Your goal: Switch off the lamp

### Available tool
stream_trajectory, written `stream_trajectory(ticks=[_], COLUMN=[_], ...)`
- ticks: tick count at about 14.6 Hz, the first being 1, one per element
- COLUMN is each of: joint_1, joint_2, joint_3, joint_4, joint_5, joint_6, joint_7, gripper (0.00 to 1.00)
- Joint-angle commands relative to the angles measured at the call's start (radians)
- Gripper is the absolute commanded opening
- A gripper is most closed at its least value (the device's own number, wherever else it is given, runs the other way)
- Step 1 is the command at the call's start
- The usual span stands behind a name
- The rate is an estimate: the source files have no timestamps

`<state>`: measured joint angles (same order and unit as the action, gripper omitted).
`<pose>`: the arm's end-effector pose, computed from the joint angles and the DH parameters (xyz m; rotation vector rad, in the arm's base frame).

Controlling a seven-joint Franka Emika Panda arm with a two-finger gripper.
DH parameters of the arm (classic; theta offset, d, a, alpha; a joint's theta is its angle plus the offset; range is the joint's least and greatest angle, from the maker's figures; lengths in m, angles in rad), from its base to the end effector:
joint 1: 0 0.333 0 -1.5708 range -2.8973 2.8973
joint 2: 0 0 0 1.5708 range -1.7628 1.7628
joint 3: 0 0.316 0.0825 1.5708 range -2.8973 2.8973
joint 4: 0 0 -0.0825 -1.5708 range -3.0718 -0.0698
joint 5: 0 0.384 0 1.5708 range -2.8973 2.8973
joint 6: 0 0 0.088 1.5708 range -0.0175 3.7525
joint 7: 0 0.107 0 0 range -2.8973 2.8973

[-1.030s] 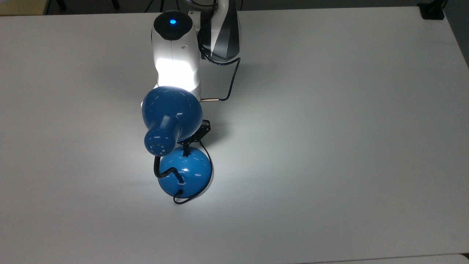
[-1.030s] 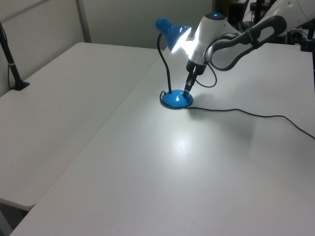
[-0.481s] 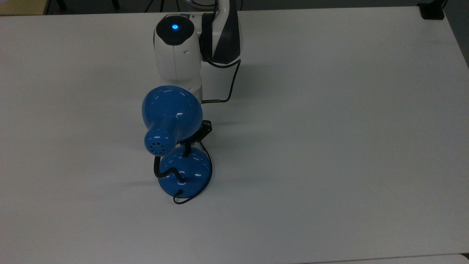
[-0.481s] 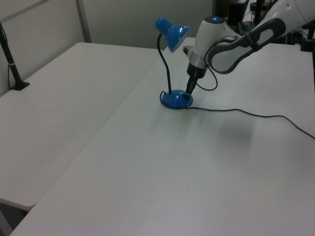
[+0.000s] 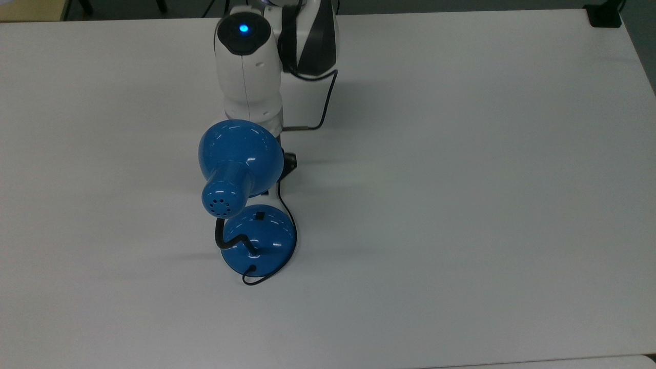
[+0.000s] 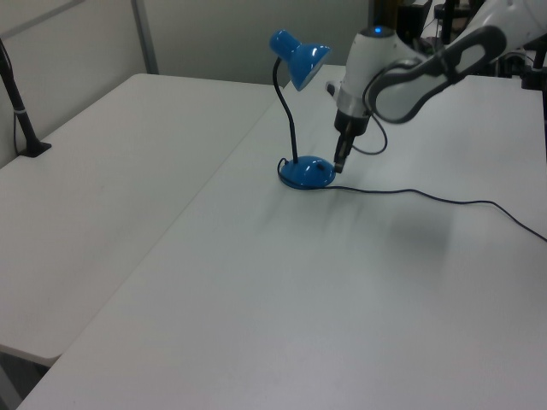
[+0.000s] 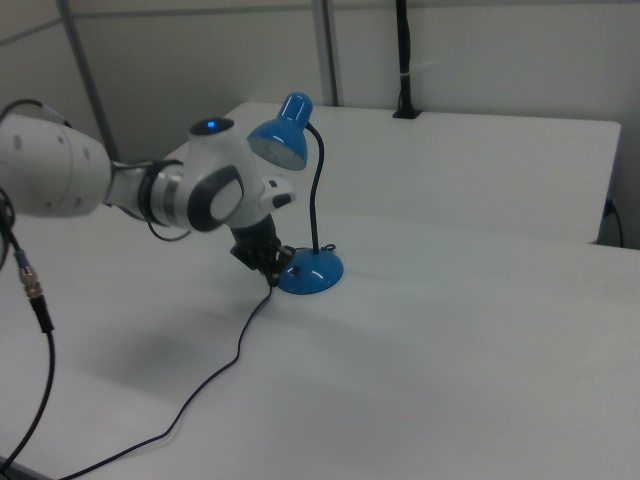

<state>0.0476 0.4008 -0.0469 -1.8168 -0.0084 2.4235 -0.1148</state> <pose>0.6634 0.0030 0.3397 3.0835 0.1958 0.3172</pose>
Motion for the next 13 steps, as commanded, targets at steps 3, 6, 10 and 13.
stream_trajectory(ticks=[3, 6, 10, 13], joint_1=[0.011, 0.006, -0.006, -0.022], joint_2=[-0.310, -0.347, -0.343, -0.341], joint_3=[-0.004, -0.007, -0.016, -0.021], joint_4=[-0.023, 0.088, 0.157, 0.180], joint_5=[0.019, 0.013, 0.007, 0.013], joint_6=[-0.531, -0.754, -0.794, -0.796], joint_7=[0.053, 0.067, 0.182, 0.179], gripper=[0.58, 1.00, 1.00, 1.00])
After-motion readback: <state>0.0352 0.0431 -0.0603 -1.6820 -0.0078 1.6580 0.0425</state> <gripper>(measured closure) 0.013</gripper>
